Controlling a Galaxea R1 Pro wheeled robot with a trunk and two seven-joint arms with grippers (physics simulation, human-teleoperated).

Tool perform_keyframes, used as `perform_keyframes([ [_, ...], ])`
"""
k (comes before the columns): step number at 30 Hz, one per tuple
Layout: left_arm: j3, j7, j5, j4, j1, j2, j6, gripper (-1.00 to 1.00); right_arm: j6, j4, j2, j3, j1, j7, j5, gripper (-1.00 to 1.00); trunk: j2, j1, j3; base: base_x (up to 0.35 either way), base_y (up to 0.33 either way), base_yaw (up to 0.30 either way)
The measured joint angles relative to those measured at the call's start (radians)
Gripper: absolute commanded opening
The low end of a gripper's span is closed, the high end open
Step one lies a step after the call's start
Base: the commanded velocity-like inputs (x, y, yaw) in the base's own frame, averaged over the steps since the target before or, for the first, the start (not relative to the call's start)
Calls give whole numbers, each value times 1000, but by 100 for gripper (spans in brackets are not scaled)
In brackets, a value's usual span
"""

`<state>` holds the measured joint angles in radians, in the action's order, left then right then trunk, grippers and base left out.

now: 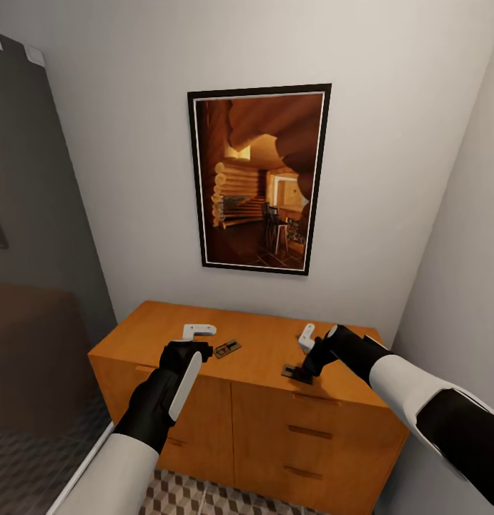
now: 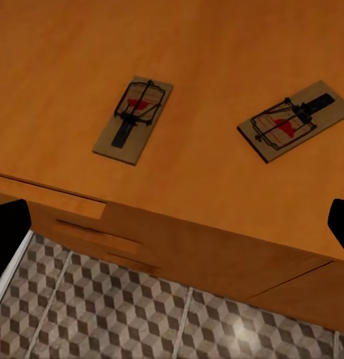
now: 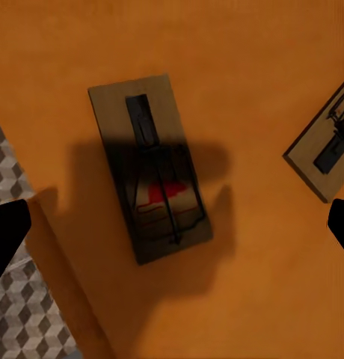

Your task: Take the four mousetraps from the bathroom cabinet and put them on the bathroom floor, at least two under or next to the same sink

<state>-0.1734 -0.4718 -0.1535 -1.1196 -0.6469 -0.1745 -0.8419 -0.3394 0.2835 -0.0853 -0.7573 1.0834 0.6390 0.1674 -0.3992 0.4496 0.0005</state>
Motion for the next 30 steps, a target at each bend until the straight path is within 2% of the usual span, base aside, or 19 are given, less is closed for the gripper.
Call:
perform_keyframes([
  [9,0,0,0,0,0,0,0,100,26,1,-1,34,0,-10,0,100,0,0,0,0,0,0],
  [30,0,0,-1,0,0,0,0,100,30,14,0,41,0,-11,2,100,0,0,0,0,0,21],
])
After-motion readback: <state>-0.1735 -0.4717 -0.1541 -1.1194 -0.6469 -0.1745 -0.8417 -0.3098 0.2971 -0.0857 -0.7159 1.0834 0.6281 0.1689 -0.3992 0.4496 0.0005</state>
